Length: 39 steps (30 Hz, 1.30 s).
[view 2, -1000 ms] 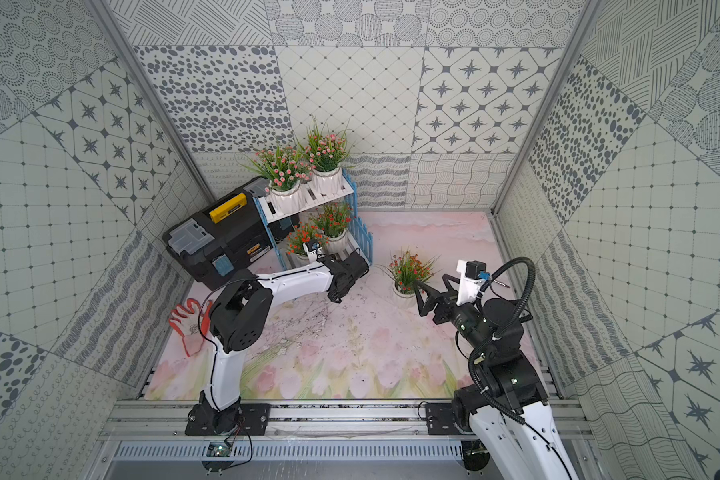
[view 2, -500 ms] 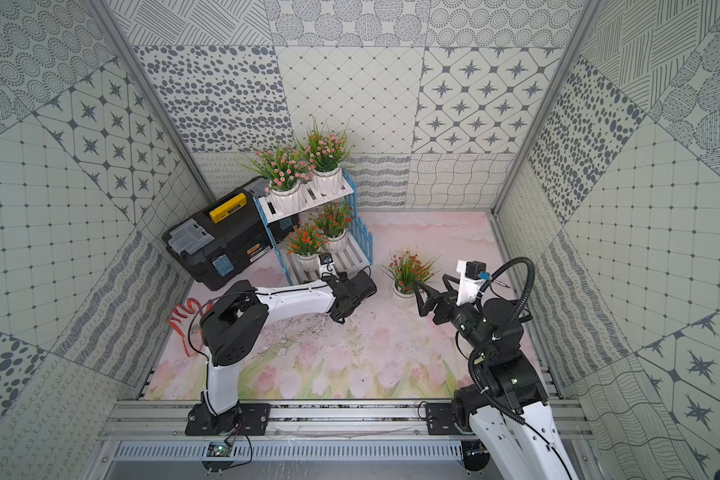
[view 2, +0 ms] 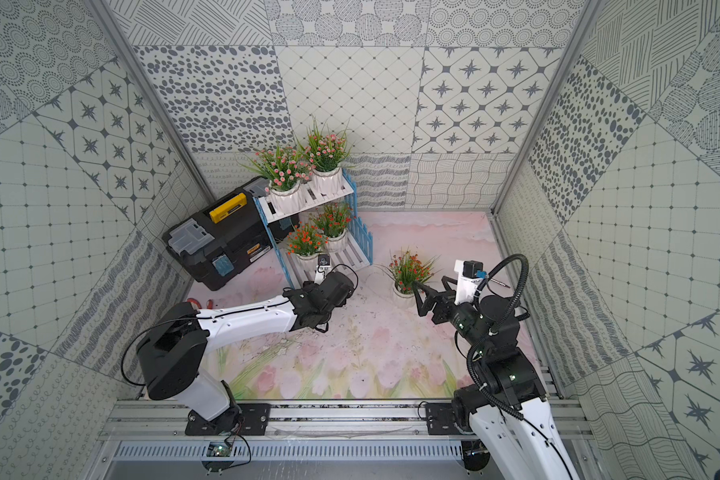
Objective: Place the baby's breath potted plants on the rack by color
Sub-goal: Place the baby's breath potted plant on the rack, then move the baby's breath potted plant to the rack.
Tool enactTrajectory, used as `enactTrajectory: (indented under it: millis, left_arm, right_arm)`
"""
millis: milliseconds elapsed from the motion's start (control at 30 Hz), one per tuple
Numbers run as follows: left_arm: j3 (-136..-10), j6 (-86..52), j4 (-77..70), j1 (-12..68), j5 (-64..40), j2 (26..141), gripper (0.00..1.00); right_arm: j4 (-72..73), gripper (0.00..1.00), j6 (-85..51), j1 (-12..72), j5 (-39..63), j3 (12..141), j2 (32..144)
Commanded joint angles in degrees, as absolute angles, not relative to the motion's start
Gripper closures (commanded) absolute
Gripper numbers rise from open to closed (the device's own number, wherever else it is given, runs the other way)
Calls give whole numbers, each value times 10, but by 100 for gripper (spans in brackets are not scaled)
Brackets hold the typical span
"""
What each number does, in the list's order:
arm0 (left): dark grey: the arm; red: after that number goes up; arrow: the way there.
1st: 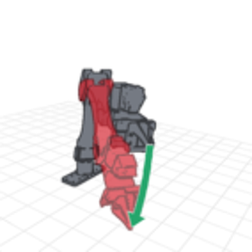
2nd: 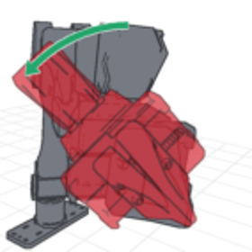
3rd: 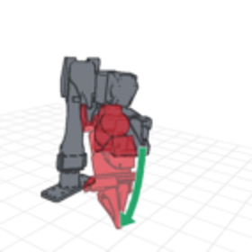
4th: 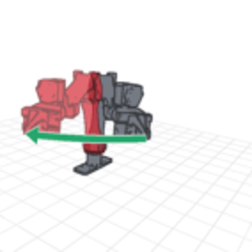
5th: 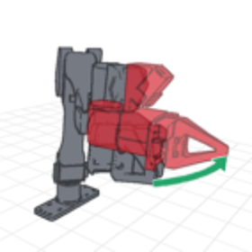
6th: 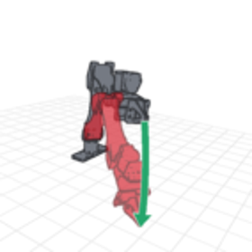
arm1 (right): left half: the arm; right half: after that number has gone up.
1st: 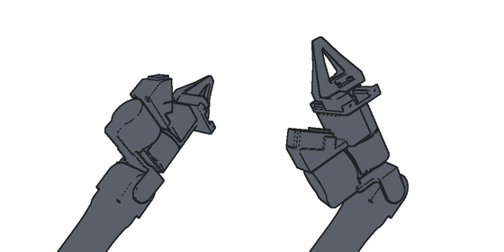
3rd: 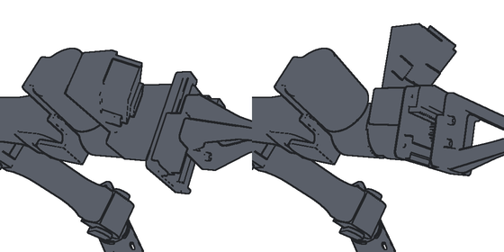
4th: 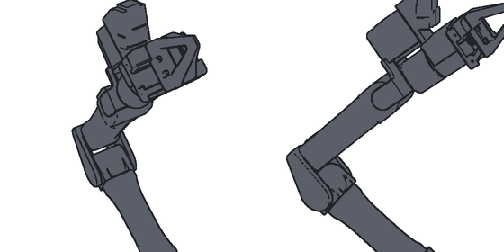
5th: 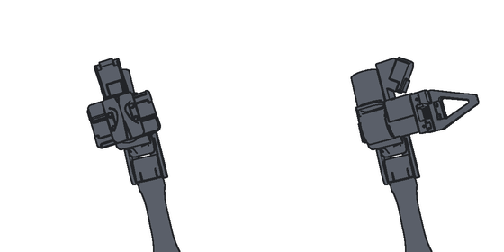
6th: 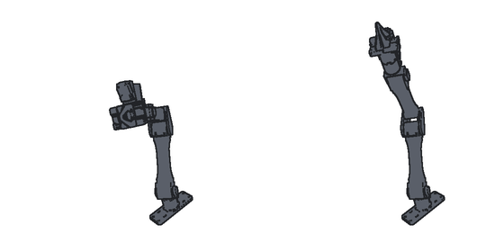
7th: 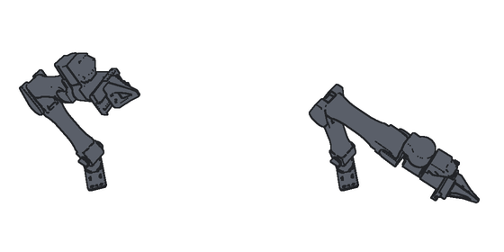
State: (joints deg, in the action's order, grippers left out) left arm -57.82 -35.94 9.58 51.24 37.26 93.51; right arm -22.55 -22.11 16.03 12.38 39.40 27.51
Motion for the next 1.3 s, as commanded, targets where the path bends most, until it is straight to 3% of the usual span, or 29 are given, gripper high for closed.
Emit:
enactTrajectory:
  millis: [0,600,1267]
  left_arm:
    - [-587,-256,0,470,228,969,31]
    - [-671,-236,-49,386,206,1099,34]
    - [-704,-254,-35,334,254,1125,34]
  right_arm:
    - [-216,2,-225,158,124,406,269]
    - [-236,2,-220,158,123,422,257]
    - [-243,2,-219,158,123,422,252]
